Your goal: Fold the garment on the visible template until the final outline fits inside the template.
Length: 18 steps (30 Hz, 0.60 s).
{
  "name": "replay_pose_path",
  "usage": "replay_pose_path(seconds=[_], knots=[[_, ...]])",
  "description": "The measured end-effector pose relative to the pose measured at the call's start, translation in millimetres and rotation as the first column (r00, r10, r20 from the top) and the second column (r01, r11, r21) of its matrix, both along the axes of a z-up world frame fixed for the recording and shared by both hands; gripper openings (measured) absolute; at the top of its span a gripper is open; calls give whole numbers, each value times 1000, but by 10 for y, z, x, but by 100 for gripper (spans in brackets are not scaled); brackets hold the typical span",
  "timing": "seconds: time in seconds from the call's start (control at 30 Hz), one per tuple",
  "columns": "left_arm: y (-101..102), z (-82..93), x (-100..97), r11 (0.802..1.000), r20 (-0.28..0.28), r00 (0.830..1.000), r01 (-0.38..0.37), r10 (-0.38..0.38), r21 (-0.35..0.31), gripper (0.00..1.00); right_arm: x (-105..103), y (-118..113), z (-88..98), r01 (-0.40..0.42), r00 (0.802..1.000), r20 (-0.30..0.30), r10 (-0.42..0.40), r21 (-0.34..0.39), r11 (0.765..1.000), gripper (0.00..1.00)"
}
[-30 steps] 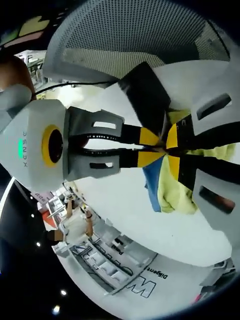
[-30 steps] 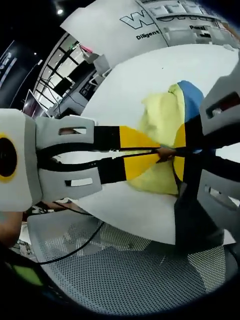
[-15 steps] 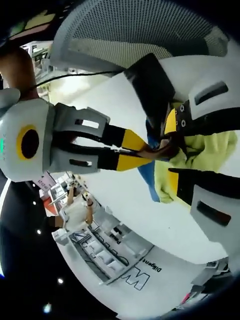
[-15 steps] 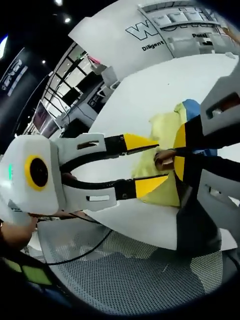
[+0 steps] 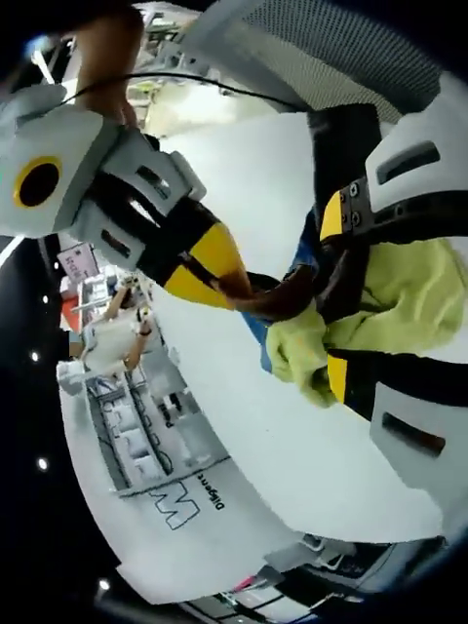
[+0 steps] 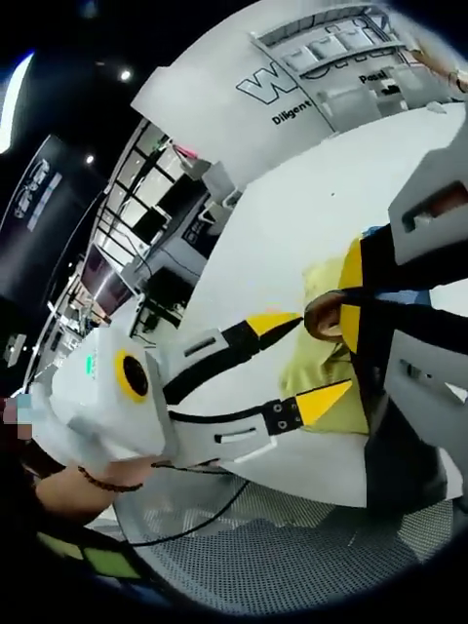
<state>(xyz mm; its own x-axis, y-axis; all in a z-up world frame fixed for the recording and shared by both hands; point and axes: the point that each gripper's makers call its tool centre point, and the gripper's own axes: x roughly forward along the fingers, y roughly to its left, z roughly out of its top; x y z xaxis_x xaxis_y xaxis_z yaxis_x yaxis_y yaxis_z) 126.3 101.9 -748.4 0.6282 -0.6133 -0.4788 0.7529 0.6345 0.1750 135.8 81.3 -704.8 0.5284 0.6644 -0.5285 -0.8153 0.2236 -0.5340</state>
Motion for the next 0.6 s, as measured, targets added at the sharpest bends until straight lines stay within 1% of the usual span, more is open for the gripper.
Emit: replay_pose_path(seconds=[0.1, 0.13, 0.17, 0.23, 0.27, 0.3, 0.33, 0.37, 0.4, 0.47, 0.53, 0.6], knots=[[-108, -33, -50, 998, -73, 997, -7, 2, -65, 41, 38, -13, 29, 11, 1000, -1, -11, 11, 1000, 0], [-126, -39, -54, 997, -81, 997, -8, 3, -72, 40, 41, -14, 33, 12, 1000, 0, -12, 12, 1000, 0], [-160, -81, -71, 996, -123, 992, -25, 15, -84, 39, 49, -15, 43, 15, 1000, 4, -15, 11, 1000, 0], [-190, -111, -61, 994, -146, 989, -46, 31, -98, 39, 58, -14, 48, 15, 1000, 4, -15, 11, 1000, 0], [-207, -131, -55, 986, -197, 978, -96, 68, -136, 39, 60, -14, 53, 17, 1000, 6, -17, 12, 1000, 0], [-232, -133, -61, 981, -224, 972, -109, 72, -161, 38, 61, -13, 56, 17, 1000, 7, -17, 12, 1000, 0], [-254, -121, -37, 963, -270, 958, -162, 101, -216, 37, 62, -11, 57, 17, 1000, 6, -18, 13, 1000, 0], [-268, -128, -25, 949, -312, 943, -199, 117, -245, 35, 66, -10, 59, 21, 1000, 5, -21, 15, 1000, 0], [-267, -127, 7, 940, -320, 938, -224, 135, -259, 34, 71, -7, 62, 24, 1000, 4, -24, 18, 1000, 0], [-275, -118, 58, 932, -312, 938, -239, 150, -273, 33, 75, -4, 66, 28, 1000, 4, -28, 21, 999, 0], [-275, -128, 102, 915, -331, 926, -280, 179, -290, 30, 81, 4, 78, 30, 1000, 6, -30, 25, 999, 0], [-296, -112, 144, 896, -345, 919, -306, 190, -322, 27, 85, 4, 86, 32, 999, 7, -32, 27, 999, 0]])
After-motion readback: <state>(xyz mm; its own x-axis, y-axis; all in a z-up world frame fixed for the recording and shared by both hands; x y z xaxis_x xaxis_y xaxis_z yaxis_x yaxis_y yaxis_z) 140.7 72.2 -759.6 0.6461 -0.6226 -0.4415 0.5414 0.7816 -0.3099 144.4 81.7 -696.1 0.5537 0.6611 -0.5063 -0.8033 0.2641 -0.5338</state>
